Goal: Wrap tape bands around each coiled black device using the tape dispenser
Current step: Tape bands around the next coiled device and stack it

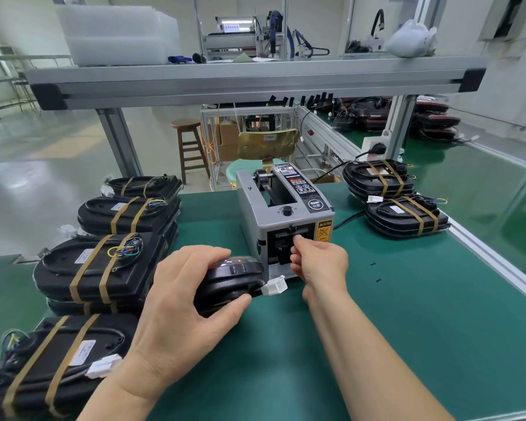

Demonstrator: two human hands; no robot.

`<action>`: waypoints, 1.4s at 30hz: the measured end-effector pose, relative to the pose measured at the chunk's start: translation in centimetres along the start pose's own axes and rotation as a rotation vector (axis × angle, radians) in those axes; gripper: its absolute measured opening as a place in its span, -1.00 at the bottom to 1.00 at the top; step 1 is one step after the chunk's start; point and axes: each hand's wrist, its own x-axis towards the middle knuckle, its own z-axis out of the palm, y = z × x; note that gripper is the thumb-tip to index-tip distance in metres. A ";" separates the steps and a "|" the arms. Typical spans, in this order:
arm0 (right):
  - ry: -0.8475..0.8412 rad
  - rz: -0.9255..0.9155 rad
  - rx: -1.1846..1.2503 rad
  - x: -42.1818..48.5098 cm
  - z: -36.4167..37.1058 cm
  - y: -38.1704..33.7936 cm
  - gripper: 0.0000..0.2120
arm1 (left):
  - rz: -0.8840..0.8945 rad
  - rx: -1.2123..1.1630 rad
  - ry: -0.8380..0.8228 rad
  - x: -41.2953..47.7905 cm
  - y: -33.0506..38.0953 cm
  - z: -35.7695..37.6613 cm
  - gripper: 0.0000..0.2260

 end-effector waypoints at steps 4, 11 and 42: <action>0.041 -0.020 -0.021 -0.5 0.3 -0.2 -0.82 | 0.077 -0.010 0.010 -0.1 0.1 0.4 -0.58; -0.303 -0.070 0.221 -8.0 -1.3 -1.7 -0.90 | 0.060 -0.083 0.091 -0.3 -0.2 2.0 -0.58; -0.263 -0.392 0.005 -9.7 -1.1 0.2 -0.90 | 0.036 -0.149 0.163 -0.7 0.6 3.5 -0.66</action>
